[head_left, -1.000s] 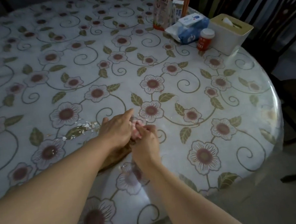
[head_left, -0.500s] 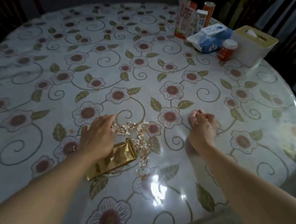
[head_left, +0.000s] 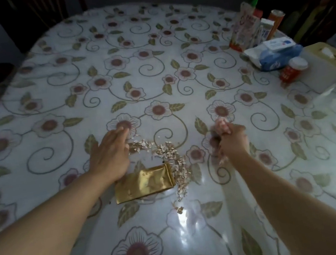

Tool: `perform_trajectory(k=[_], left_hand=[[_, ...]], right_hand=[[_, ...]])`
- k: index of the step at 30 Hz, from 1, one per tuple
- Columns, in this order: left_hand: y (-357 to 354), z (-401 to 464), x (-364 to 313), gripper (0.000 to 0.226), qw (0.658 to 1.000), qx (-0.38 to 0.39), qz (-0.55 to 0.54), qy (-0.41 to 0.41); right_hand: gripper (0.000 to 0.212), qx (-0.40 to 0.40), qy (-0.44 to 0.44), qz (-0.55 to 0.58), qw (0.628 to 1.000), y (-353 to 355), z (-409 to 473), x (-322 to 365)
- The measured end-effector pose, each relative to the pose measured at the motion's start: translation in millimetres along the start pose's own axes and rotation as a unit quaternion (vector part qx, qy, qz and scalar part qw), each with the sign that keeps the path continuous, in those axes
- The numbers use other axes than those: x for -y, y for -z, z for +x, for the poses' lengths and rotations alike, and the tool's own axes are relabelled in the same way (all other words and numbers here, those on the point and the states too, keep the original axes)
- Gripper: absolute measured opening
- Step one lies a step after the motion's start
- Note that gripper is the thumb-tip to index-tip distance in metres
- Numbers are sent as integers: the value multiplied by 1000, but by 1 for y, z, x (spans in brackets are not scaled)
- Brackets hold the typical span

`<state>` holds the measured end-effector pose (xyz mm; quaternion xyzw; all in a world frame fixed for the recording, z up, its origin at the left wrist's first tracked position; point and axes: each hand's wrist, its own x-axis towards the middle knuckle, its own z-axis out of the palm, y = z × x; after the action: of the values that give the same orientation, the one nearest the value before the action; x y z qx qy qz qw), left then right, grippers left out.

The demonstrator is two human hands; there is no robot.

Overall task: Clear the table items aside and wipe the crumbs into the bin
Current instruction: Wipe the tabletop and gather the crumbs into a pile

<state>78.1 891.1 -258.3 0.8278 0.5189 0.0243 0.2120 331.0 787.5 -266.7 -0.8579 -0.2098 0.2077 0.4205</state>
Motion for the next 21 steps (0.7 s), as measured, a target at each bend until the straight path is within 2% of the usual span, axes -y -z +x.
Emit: perform_trajectory(k=[2, 3, 5, 8, 11, 13, 15, 17, 19, 21], left_hand=[[-1, -1, 9, 50, 1000, -8, 21, 8], [-3, -2, 14, 50, 1000, -9, 28, 12], [-5, -4, 21, 50, 999, -13, 30, 19], [-5, -10, 28, 48, 999, -18, 25, 22], [-2, -21, 28, 46, 999, -13, 17, 27], [2, -31, 29, 47, 999, -13, 21, 24], [5, -39, 29, 50, 999, -8, 23, 26], [7, -47, 29, 51, 999, 0, 19, 29], [5, -55, 30, 50, 999, 9, 22, 26], [1, -61, 34, 50, 1000, 9, 20, 13]], right_hand=[[48, 11, -18, -117, 993, -13, 8, -2], [55, 17, 14, -168, 986, -25, 4, -2], [60, 47, 97, -193, 975, -53, -19, 7], [48, 152, 136, -111, 973, -87, -60, 24], [17, 219, 152, -5, 964, -94, -89, 40], [31, 228, 144, 52, 962, -83, -100, 42], [28, 204, 116, 77, 969, -62, -108, 37], [25, 123, 90, 58, 987, -36, -108, 19], [26, 32, 60, -3, 998, -10, -104, -9], [26, -13, 10, -50, 999, 12, -106, -35]])
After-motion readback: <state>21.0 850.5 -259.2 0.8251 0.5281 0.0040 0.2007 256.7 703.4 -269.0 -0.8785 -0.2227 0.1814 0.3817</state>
